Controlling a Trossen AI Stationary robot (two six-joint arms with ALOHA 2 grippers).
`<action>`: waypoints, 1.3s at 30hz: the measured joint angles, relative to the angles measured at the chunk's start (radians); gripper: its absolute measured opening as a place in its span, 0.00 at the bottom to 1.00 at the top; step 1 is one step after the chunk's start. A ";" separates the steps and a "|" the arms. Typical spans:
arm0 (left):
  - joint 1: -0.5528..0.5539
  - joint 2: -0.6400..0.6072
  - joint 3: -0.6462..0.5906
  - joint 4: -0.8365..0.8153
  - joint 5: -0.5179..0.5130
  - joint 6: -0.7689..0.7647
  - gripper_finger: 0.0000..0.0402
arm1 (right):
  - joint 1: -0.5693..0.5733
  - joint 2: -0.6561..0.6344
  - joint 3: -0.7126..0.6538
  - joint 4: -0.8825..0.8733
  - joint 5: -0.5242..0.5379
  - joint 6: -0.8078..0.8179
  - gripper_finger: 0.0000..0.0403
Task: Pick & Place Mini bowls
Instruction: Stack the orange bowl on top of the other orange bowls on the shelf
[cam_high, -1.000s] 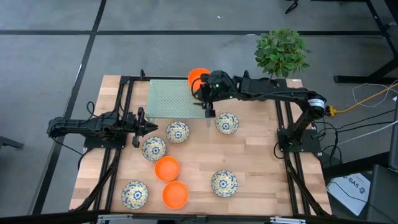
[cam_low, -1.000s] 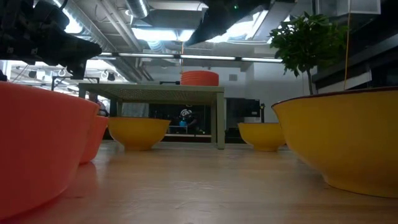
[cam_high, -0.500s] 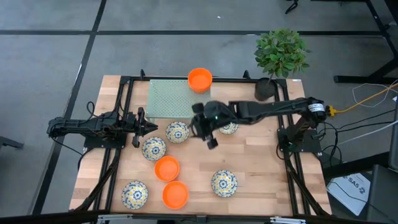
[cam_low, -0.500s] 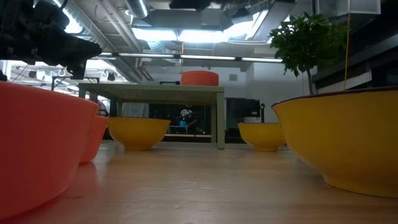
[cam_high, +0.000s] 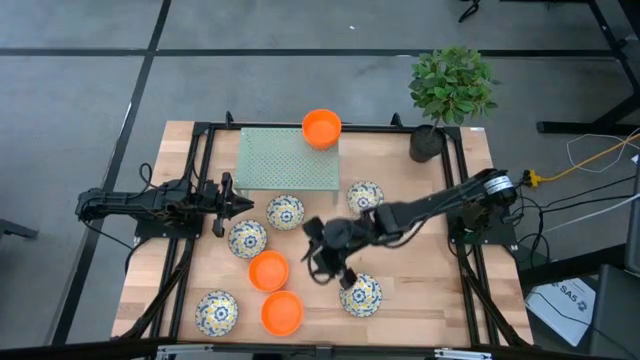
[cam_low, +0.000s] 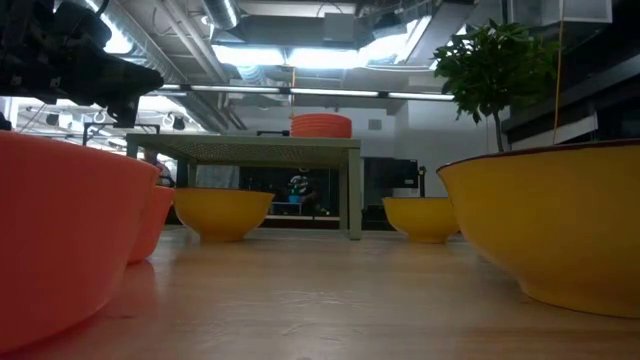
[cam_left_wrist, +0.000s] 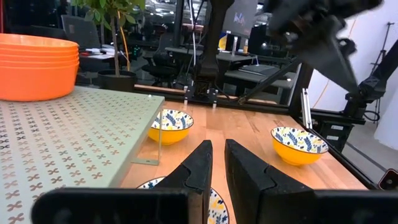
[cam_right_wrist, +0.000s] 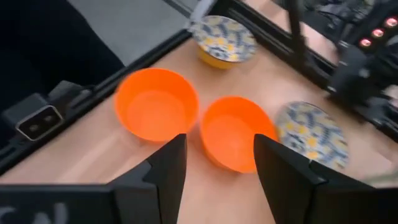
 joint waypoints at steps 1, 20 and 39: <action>0.000 0.000 0.000 -0.002 0.000 0.000 0.09 | 0.015 0.013 0.000 0.013 0.000 0.000 0.46; 0.000 0.000 0.000 0.001 0.000 0.000 0.09 | 0.207 0.244 0.000 0.242 0.000 -0.030 0.46; 0.000 0.000 0.000 0.001 0.000 0.000 0.09 | 0.216 0.397 0.000 0.464 -0.034 -0.079 0.46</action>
